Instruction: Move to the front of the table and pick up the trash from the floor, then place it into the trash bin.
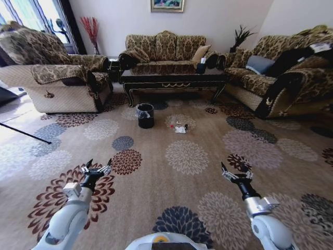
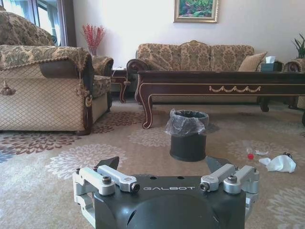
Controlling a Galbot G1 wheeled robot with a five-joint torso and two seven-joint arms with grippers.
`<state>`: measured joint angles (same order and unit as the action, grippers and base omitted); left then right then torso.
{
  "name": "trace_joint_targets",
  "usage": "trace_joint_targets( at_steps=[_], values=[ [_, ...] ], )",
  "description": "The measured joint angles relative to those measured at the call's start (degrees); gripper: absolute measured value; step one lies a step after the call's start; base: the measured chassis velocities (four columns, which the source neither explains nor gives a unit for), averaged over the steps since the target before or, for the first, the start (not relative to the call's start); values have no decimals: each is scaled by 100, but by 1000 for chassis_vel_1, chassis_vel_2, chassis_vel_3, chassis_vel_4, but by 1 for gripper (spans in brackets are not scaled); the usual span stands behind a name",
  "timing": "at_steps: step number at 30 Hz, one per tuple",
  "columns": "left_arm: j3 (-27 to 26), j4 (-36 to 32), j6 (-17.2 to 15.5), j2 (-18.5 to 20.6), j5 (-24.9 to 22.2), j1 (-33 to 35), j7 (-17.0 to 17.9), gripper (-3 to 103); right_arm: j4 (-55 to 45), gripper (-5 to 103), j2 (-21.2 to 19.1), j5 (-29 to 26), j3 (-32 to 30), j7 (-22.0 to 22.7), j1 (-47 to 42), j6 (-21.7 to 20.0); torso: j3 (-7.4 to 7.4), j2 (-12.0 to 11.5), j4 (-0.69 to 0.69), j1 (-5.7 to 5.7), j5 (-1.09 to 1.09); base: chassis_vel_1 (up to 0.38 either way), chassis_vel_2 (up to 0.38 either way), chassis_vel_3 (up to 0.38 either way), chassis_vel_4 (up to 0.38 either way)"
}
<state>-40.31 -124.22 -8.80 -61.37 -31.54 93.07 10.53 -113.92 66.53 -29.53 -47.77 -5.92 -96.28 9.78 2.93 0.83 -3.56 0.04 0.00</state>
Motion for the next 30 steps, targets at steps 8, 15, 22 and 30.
trace_joint_targets(
  at_steps=[8,15,22,30],
  values=[
    [34,-3,-32,-44,4,5,54,100,26,100,24,19,-6,-14,6,-5,-131,-85,0,-1,0,0,0,0,0],
    [58,4,134,-55,-14,21,102,100,26,100,60,41,-7,-105,-30,31,-132,-86,0,-2,0,0,0,0,0],
    [81,53,352,-76,1,7,84,100,63,100,58,7,-4,-257,-34,160,-118,-85,0,-3,0,0,0,0,0],
    [85,98,397,-106,87,46,32,100,78,100,79,22,-2,-250,-40,134,-105,-85,0,-3,0,-58,69,74,-53]
  ],
)
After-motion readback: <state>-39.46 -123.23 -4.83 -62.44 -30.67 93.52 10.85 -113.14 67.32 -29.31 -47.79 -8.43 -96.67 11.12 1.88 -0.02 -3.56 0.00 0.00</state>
